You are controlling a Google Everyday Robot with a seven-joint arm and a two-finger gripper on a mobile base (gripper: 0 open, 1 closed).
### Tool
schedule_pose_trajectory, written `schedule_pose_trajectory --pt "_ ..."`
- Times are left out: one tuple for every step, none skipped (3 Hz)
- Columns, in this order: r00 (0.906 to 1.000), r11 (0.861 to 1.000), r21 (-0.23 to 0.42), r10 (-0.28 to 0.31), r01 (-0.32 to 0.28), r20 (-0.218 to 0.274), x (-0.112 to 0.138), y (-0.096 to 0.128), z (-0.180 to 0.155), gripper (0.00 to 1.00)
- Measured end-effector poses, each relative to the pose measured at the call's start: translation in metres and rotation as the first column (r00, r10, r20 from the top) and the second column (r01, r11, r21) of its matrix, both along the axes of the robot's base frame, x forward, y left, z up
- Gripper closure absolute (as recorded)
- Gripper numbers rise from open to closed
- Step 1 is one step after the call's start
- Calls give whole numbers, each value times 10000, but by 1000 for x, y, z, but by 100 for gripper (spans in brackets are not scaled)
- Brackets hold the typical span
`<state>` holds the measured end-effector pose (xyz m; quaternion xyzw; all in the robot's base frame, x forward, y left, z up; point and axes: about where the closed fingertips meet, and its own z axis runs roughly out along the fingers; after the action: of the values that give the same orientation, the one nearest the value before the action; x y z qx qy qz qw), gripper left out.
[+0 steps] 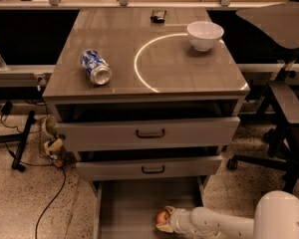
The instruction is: Pick apple from bottom drawer and place on counter
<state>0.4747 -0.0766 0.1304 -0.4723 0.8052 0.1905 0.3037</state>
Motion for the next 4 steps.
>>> schedule_pose_trajectory --pt "9998 9997 109 209 -210 78 2 -2 32 96" --pt "9967 9982 255 518 -535 630 14 -8 96 100" --pt "9866 9957 199 871 -907 1382 29 -30 185 100" --pt "9866 9957 199 871 -907 1382 29 -30 185 100"
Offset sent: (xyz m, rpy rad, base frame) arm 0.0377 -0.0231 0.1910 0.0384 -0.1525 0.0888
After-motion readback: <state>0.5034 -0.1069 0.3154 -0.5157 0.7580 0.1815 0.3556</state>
